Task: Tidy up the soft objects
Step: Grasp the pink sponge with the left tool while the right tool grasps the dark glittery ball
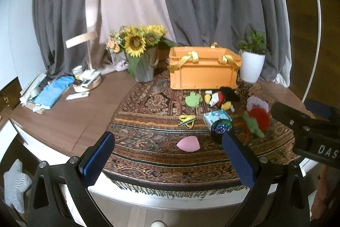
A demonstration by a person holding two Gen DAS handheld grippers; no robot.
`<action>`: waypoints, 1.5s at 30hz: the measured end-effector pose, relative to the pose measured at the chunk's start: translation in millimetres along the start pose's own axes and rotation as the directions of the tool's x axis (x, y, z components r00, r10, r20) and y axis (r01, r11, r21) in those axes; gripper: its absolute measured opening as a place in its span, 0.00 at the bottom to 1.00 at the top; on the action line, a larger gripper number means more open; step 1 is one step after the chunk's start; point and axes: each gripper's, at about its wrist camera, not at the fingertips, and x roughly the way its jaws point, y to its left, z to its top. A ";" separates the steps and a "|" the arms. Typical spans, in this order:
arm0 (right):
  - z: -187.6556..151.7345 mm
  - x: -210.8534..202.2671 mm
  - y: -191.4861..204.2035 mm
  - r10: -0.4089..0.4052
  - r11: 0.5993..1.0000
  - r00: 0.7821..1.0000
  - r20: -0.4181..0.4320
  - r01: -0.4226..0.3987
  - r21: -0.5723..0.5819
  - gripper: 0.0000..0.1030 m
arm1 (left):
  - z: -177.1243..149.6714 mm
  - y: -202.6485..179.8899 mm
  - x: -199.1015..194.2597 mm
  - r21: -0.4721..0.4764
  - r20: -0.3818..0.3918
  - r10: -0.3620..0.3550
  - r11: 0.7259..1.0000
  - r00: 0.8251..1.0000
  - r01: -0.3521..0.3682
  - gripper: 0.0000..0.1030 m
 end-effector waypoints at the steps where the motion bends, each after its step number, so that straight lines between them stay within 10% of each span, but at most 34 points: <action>1: -1.0 6.6 0.0 0.007 1.000 1.000 -0.012 -0.007 0.000 0.99 | -1.5 -0.2 7.2 0.005 -0.004 -0.004 1.000 1.000 0.004 1.00; 25: -28.2 164.7 1.5 0.084 0.995 0.964 -0.253 -0.066 0.077 0.84 | -38.0 -8.4 152.5 0.068 -0.155 -0.175 0.980 0.972 0.187 0.87; 45: -40.7 212.6 -0.8 0.175 0.980 0.924 -0.339 -0.131 0.147 0.63 | -49.7 -19.6 187.4 0.036 -0.241 -0.267 0.958 0.933 0.284 0.50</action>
